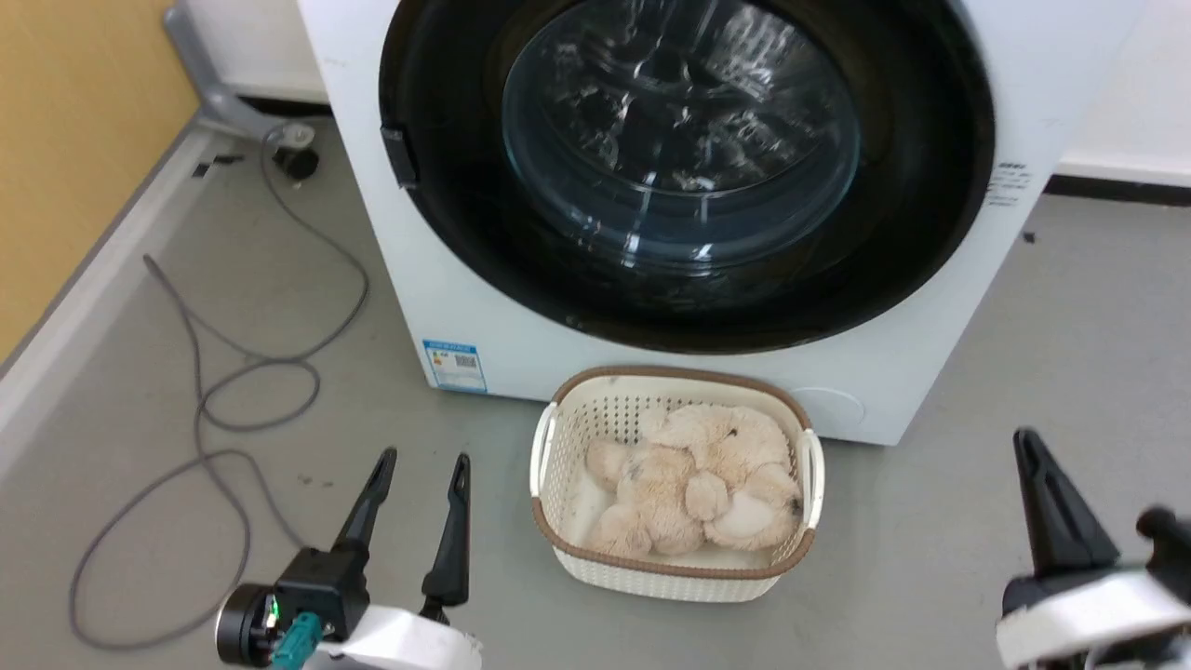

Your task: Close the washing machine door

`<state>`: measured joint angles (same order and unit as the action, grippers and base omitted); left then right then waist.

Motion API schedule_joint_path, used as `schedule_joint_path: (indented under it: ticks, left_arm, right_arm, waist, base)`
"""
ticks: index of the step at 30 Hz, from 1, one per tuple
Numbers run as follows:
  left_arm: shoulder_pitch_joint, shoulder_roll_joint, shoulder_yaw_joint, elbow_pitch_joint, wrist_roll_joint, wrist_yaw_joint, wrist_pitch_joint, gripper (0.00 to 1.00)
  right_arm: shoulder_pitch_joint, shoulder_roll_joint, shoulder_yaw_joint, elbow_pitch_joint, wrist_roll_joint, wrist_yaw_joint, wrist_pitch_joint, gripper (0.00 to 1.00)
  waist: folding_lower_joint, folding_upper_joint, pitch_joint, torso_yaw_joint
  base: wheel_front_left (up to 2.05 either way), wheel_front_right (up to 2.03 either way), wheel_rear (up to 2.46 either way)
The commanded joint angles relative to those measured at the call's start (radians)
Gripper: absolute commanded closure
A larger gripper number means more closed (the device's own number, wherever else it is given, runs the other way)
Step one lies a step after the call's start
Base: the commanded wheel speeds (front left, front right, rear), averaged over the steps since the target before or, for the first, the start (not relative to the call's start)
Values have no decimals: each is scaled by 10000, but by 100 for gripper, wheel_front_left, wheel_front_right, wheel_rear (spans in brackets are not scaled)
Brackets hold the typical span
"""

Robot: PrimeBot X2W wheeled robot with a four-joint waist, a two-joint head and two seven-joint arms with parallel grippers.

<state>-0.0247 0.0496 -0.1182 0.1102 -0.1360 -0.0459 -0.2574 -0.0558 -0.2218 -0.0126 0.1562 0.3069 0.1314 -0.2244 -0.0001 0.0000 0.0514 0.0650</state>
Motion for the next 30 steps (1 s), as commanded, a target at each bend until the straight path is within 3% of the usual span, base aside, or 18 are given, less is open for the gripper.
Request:
schedule_joint_path:
  ticks: [1,3,4,5,12,24,25,30]
  left_arm:
    - [162,7,21,54,-34,30,-43,0]
    - [269,7,21,125,-41,26,-43,0]
    - [332,7,18,152,-50,31,-43,0]
    - [404,7,11,182,-71,41,-43,0]
    - [671,9,-35,287,66,81,-43,0]
    - [729,23,-24,301,306,299,-43,0]
    - [635,4,-28,292,254,272,4,100]
    - [633,-2,-21,286,249,256,28,100]
  right_arm:
    - [243,188,-159,-197,-146,-7,11,100]
    - [619,557,-377,-492,-447,-7,86,100]
    - [813,758,-434,-600,-519,-7,181,11]
    - [978,952,-564,-721,-568,-7,232,0]
    - [1642,1567,-991,-1364,-1301,-7,200,0]
    - [1870,1707,-847,-1349,-1287,-7,115,0]
    - [1711,1647,-849,-1341,-1371,0,188,100]
    - [1700,1646,-841,-1338,-1412,0,215,100]
  waist:
    - [1,0,-98,-78]
    - [1,0,-194,-126]
    - [1,0,-250,-147]
    - [1,0,-298,-167]
    - [1,0,-473,-221]
    - [1,0,-549,-189]
    - [1,0,-550,-190]
    - [1,0,-551,-193]
  base:
    - [0,0,0]
    - [0,0,0]
    - [0,0,0]
    - [0,0,0]
    - [0,0,0]
    - [0,0,0]
    - [0,0,0]
    - [0,0,0]
